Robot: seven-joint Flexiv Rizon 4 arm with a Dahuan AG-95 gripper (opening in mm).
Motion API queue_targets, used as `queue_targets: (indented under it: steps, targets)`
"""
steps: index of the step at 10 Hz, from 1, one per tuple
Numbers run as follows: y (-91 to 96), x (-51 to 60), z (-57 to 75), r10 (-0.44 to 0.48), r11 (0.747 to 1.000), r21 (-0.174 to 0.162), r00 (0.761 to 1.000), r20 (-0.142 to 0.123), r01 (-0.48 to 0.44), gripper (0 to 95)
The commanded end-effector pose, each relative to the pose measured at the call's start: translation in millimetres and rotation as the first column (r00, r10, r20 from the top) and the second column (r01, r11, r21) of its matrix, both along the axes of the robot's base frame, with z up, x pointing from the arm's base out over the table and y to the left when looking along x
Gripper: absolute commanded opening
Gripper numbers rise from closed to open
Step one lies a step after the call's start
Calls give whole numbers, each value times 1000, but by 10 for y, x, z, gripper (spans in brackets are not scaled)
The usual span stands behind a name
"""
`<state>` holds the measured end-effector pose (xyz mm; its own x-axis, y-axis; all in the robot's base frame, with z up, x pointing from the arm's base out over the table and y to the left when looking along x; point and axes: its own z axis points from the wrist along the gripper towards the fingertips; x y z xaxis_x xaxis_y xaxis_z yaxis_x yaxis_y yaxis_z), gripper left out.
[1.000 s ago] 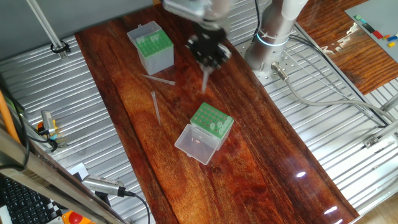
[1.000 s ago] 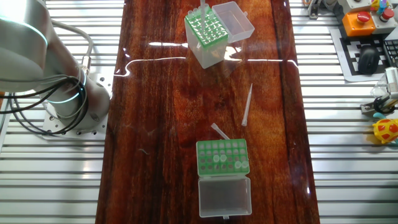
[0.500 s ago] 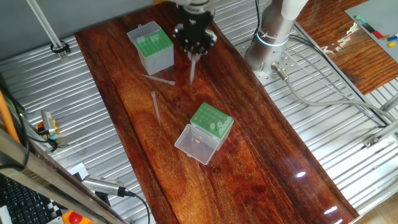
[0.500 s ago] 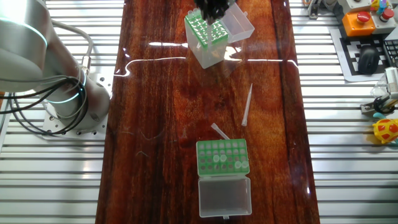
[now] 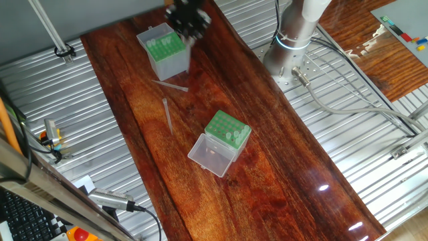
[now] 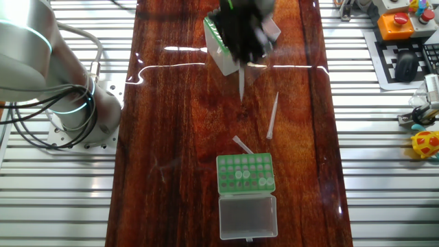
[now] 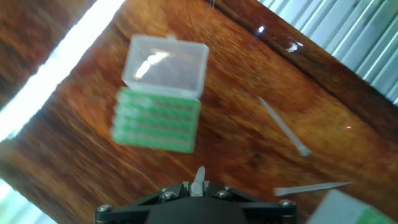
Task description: Transfer all large pipette tips from one holder to another
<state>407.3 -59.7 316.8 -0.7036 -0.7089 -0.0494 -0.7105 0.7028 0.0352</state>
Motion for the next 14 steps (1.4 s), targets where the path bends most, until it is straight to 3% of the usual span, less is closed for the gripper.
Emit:
queue_targets:
  steps: [1, 2, 3, 5, 6, 7, 8, 9, 11, 14]
  targets:
    - [-166, 38, -4, -168, 986, 2, 986, -9, 168, 190]
    - [-166, 38, -4, -228, 973, -25, 974, 8, 228, 190]
    - [-166, 38, -4, -230, 971, -57, 973, 22, 231, 190]
    - [-309, 66, 33, -220, 972, -80, 975, 22, 221, 190]
    - [-614, 103, 131, -166, 981, -99, 986, 13, 166, 190]
    - [-814, 108, 171, -141, 984, -105, 990, 12, 142, 0]
    - [-1079, 131, 199, -105, 990, -96, 994, 12, 106, 0]
    - [-1168, 154, 216, -101, 991, -89, 995, 9, 102, 190]
    - [-1132, 165, 216, -138, 986, -95, 990, 12, 139, 190]
    - [-1132, 165, 216, -237, 966, -95, 971, 36, 240, 190]
